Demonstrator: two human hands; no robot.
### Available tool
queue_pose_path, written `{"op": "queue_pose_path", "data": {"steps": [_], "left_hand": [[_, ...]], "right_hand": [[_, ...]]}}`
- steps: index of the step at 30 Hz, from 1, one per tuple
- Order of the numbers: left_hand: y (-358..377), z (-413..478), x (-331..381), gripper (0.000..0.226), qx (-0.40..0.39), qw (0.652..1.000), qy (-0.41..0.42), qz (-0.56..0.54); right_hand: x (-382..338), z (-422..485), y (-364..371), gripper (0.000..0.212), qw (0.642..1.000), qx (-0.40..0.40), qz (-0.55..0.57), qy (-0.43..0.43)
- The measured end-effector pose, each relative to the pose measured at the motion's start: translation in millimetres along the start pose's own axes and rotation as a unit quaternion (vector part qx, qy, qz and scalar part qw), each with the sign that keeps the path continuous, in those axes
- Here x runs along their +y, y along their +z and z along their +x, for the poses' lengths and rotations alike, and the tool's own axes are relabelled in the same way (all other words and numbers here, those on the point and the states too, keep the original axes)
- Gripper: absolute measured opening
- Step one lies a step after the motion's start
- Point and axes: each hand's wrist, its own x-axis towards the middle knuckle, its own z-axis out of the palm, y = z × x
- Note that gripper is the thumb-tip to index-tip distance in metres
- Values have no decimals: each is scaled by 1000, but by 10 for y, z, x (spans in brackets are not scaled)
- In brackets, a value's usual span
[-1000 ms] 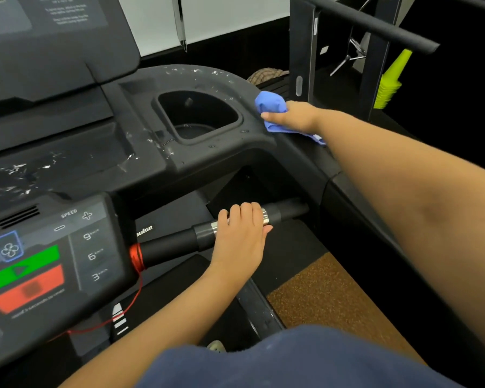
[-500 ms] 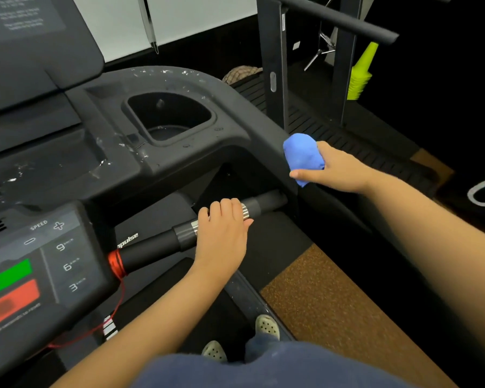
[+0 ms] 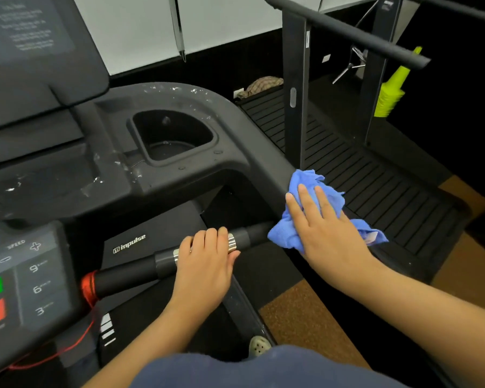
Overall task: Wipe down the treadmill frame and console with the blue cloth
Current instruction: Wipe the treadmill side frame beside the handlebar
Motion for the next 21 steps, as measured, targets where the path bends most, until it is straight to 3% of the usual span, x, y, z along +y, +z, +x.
{"op": "queue_pose_path", "data": {"steps": [3,11,14,19,21], "left_hand": [[13,-4,17,49,-3,1000,-12,2],[-2,-9,33,50,-16,1000,-22,3],[-35,-12,33,49,-22,999,-27,-3],[-64,-10,30,48,-25,999,-29,-16],[-59,-14,14,47,-22,999,-25,-20]], "right_hand": [[-229,130,-38,79,996,-17,-79,30],[-335,566,-75,61,962,7,-217,-164],[-323,782,-97,57,970,24,-168,-176],[-323,1196,-206,86,999,-10,37,-25],[-315,1401,-216,104,998,-25,56,-2]]}}
